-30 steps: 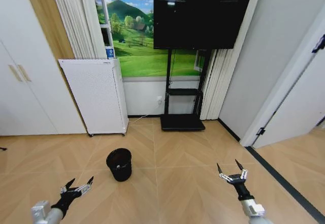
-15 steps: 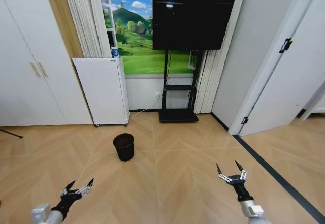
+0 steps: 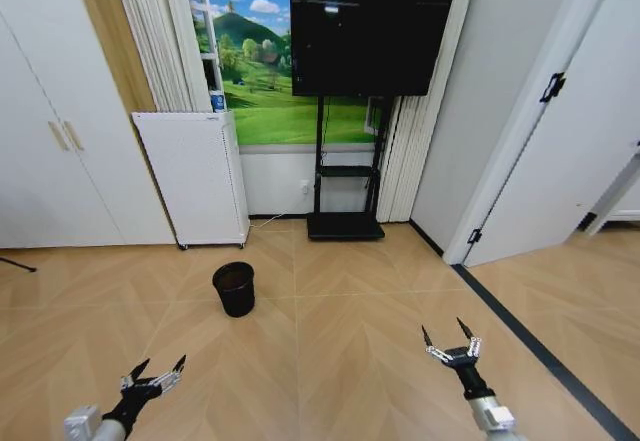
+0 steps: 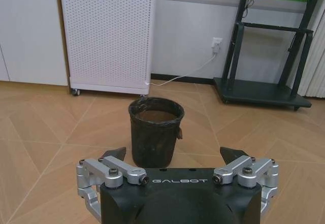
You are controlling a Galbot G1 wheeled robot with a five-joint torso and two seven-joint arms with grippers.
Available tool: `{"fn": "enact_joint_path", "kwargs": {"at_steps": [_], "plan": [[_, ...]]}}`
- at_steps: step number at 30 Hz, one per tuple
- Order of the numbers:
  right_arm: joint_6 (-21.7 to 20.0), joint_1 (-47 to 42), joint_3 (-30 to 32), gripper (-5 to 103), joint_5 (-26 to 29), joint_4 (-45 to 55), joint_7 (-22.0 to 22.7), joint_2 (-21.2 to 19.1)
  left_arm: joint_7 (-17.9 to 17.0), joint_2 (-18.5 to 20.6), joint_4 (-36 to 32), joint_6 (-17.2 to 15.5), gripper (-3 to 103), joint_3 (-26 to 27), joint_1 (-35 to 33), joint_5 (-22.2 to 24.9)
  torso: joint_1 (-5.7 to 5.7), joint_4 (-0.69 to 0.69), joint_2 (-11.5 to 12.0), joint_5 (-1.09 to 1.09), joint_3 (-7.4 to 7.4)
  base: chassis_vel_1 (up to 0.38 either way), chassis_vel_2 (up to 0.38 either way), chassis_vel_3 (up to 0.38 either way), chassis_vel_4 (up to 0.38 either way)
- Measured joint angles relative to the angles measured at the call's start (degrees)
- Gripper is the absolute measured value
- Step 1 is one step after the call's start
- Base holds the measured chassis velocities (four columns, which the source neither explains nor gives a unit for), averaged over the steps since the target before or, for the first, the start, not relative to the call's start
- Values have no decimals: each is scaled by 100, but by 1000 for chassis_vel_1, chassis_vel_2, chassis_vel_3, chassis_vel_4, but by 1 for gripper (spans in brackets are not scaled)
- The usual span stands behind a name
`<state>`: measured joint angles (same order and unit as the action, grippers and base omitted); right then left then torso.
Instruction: Pick up the trash bin and place the garbage on the floor into it.
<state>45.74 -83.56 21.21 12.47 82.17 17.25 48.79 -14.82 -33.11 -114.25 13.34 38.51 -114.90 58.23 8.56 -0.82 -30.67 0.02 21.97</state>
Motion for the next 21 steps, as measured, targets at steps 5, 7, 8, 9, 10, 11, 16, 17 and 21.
{"fn": "enact_joint_path", "kwargs": {"at_steps": [5,7,8,9,10,11,16,17,21], "plan": [[3,26,-21,100,-9,30,37,0,1,1,1,2,100,8,0,0,-2,0,0,-6,-1,-183,-313,197,278],[3,45,-30,100,-57,33,107,8,1,1,1,2,100,8,1,0,-1,1,0,-2,-1,-167,-352,175,348],[3,59,-39,100,-126,33,178,20,1,-1,1,3,100,4,4,0,-2,0,1,2,-1,-141,-348,175,275],[3,60,-54,100,-151,34,215,33,2,-10,1,3,100,-10,9,-3,-4,-1,0,2,-2,-132,-276,168,199],[3,60,-54,100,-151,34,215,33,2,-10,1,3,100,-10,9,-3,-4,-1,0,2,-2,-132,-276,168,199],[4,59,-70,100,-164,44,247,44,7,-23,2,3,100,-21,15,-6,-5,0,0,-3,-3,-45,-170,100,199],[4,69,-87,100,-349,44,272,91,5,-37,3,3,100,-25,16,-9,-4,0,1,-5,-2,-6,-78,7,14],[4,69,-87,100,-349,44,272,91,5,-37,3,3,100,-25,16,-9,-4,0,1,-5,-2,34,14,-34,-55],[5,80,-81,100,-404,69,319,92,-8,-30,-16,5,100,9,4,-2,-1,1,4,0,-1,61,88,-51,-69]]}}
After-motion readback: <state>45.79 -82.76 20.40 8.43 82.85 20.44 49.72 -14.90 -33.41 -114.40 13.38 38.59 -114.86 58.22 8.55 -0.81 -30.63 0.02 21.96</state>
